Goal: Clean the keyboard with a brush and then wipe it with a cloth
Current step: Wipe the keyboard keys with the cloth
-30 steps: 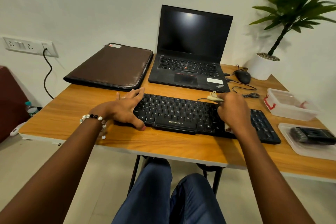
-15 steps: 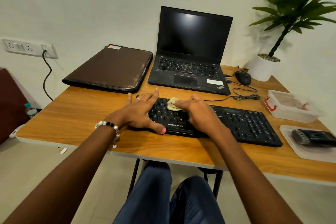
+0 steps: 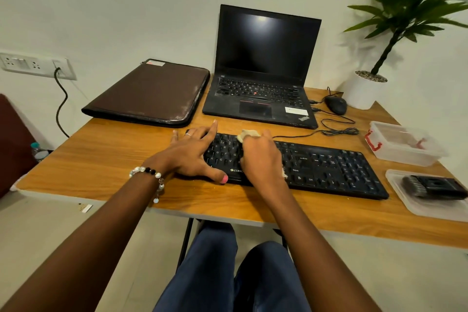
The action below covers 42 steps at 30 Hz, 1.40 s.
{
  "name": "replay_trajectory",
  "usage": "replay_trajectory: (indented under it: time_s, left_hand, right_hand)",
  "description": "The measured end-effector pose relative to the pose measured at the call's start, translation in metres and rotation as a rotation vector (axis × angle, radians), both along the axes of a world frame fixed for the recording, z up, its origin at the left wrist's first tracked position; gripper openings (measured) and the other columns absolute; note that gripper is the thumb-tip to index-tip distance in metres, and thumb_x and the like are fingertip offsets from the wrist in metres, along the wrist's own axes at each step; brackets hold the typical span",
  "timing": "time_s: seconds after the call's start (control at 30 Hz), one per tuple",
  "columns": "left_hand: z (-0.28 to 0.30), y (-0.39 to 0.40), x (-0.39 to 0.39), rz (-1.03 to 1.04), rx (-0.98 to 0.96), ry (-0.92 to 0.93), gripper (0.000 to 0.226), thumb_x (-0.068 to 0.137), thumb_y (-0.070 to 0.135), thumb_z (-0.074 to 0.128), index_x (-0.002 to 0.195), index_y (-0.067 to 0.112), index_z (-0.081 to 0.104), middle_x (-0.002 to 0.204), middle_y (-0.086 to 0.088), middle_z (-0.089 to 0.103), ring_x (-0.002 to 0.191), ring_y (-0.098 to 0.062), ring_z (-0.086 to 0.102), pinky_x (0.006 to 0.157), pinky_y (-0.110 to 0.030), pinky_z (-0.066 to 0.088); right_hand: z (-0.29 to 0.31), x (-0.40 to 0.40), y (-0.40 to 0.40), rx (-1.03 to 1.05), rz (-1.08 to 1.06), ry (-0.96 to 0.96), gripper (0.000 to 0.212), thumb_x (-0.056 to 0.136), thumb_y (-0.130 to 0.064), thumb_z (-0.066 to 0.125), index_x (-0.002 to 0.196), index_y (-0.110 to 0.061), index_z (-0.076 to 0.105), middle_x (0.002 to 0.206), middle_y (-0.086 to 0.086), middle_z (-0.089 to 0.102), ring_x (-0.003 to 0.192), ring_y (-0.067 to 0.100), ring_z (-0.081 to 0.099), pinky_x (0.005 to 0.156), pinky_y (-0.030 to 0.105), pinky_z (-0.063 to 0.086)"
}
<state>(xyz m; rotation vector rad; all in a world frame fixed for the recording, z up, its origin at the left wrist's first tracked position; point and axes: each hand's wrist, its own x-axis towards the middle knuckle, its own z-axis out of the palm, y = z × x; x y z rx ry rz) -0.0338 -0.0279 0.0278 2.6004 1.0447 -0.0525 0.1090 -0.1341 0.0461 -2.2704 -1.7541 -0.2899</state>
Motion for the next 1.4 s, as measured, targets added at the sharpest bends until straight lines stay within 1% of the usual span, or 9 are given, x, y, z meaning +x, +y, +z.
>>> replay_trajectory:
  time_s: [0.1,0.23,0.43,0.6,0.77,0.9,1.13,1.27,1.4]
  left_hand:
    - [-0.001,0.0,0.0,0.0,0.002,0.005,0.143,0.038,0.091,0.043,0.149,0.027,-0.023,0.161,0.003,0.0,0.145,-0.029,0.009,0.115,-0.062,-0.004]
    - [-0.001,0.001,-0.001,0.002,-0.005,-0.006,0.144,0.038,0.092,0.043,0.149,0.028,-0.023,0.161,0.002,-0.001,0.146,-0.029,0.009,0.114,-0.062,-0.005]
    - [-0.004,0.003,-0.001,0.002,-0.011,-0.01,0.144,0.037,0.093,0.043,0.15,0.028,-0.021,0.16,0.004,0.0,0.145,-0.029,0.01,0.114,-0.063,-0.005]
    - [-0.004,0.002,0.001,0.008,0.003,0.008,0.144,0.037,0.094,0.041,0.15,0.028,-0.02,0.16,0.005,0.001,0.145,-0.028,0.011,0.114,-0.064,-0.003]
    - [-0.004,0.001,0.002,0.02,0.028,0.025,0.145,0.036,0.094,0.04,0.15,0.027,-0.019,0.16,0.005,0.0,0.145,-0.028,0.01,0.114,-0.064,-0.001]
    - [-0.005,0.002,0.001,0.017,0.017,0.023,0.145,0.036,0.094,0.041,0.149,0.028,-0.02,0.16,0.006,-0.003,0.146,-0.029,0.008,0.114,-0.064,-0.002]
    - [-0.005,0.003,0.001,0.019,0.003,0.002,0.144,0.037,0.093,0.043,0.15,0.029,-0.019,0.16,0.007,-0.001,0.145,-0.029,0.01,0.114,-0.064,-0.003]
    - [-0.005,0.002,0.002,0.023,0.006,0.004,0.144,0.037,0.093,0.042,0.15,0.029,-0.018,0.16,0.006,0.0,0.145,-0.028,0.011,0.114,-0.063,-0.003]
    - [-0.005,0.003,0.0,0.025,0.018,0.012,0.148,0.032,0.097,0.041,0.15,0.029,-0.018,0.159,0.008,-0.001,0.145,-0.029,0.013,0.114,-0.064,-0.002]
  right_hand:
    - [-0.005,0.005,-0.005,-0.065,0.239,0.012,0.041,0.09,-0.006,0.056,0.13,-0.014,0.054,0.109,0.006,0.053,0.1,0.021,0.051,0.079,0.036,0.053]
    - [-0.005,0.047,-0.02,-0.119,0.298,-0.012,0.055,0.091,-0.003,0.056,0.138,-0.032,0.048,0.103,-0.01,0.042,0.08,0.006,0.041,0.061,0.021,0.045]
    - [-0.005,0.086,-0.046,-0.112,-0.079,-0.044,0.05,0.093,-0.009,0.054,0.14,-0.025,0.046,0.128,0.006,0.048,0.091,0.014,0.051,0.073,0.027,0.05]
    - [-0.007,0.031,-0.036,0.046,-0.268,0.268,0.017,0.096,-0.007,0.046,0.106,-0.004,0.059,0.121,0.018,0.053,0.09,0.021,0.055,0.068,0.026,0.047]
    - [-0.018,0.006,-0.021,-0.025,0.086,0.175,0.031,0.096,-0.01,0.049,0.126,-0.014,0.056,0.116,0.007,0.044,0.077,0.011,0.045,0.069,0.019,0.046]
    - [-0.021,0.032,-0.038,-0.109,0.327,0.033,0.054,0.09,-0.013,0.06,0.14,-0.028,0.046,0.129,-0.005,0.053,0.097,0.011,0.043,0.075,0.021,0.043]
    - [-0.022,0.07,-0.07,-0.07,-0.165,0.167,0.042,0.1,-0.028,0.043,0.142,-0.029,0.041,0.139,0.002,0.036,0.109,0.016,0.048,0.088,0.032,0.044]
    - [-0.024,0.031,-0.057,0.189,-0.333,0.465,0.016,0.103,-0.031,0.036,0.107,-0.016,0.04,0.103,-0.003,0.049,0.071,0.008,0.049,0.063,0.031,0.043]
    - [-0.039,0.021,-0.047,0.244,-0.316,0.529,0.024,0.101,-0.02,0.036,0.117,-0.009,0.051,0.098,-0.008,0.034,0.069,0.009,0.037,0.066,0.021,0.029]
